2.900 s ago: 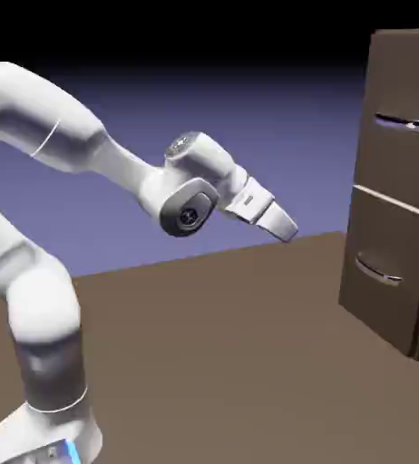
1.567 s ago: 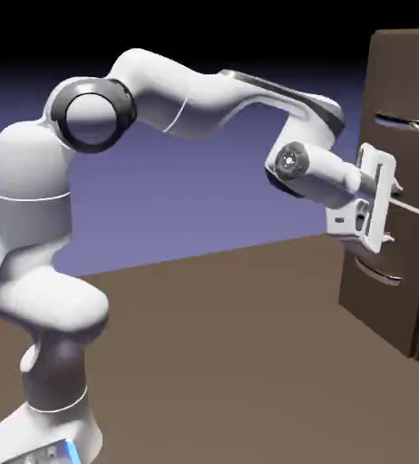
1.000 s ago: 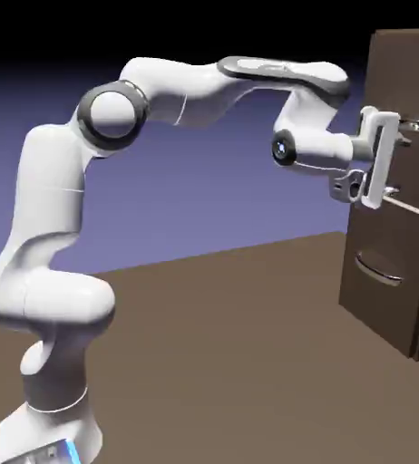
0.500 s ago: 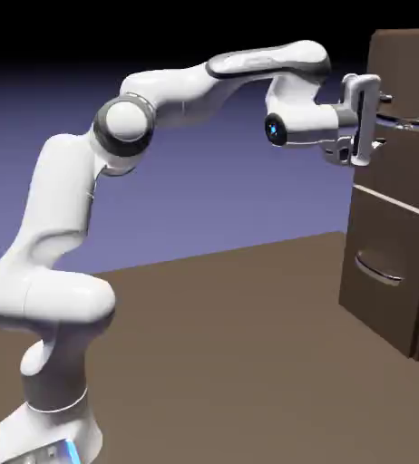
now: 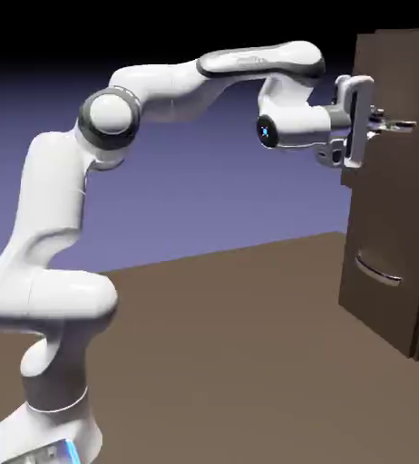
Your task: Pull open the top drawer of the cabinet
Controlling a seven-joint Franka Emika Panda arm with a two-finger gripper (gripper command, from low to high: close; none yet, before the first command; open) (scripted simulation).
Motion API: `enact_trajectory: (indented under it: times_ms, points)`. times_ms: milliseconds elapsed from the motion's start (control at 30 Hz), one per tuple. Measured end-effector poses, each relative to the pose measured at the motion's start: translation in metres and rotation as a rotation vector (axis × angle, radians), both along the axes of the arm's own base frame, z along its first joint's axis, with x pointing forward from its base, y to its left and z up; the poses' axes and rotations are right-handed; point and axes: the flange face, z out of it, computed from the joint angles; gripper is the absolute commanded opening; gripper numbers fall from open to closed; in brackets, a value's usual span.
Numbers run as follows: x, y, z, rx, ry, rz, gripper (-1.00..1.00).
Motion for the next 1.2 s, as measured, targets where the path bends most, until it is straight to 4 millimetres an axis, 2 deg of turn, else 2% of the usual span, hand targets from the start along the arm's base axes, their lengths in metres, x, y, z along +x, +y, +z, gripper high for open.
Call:
enact_trajectory:
  times_ms: [667, 1033, 1100, 1200]
  points:
    - [-0.110, 0.000, 0.000, 0.000, 0.000, 0.000, -1.00]
    - [-0.190, 0.000, 0.001, 0.001, -0.002, 0.000, -1.00]
    - [-0.197, 0.000, 0.004, 0.007, -0.018, 0.001, -1.00]
    - [-0.194, -0.001, 0.008, 0.009, -0.031, 0.001, -1.00]
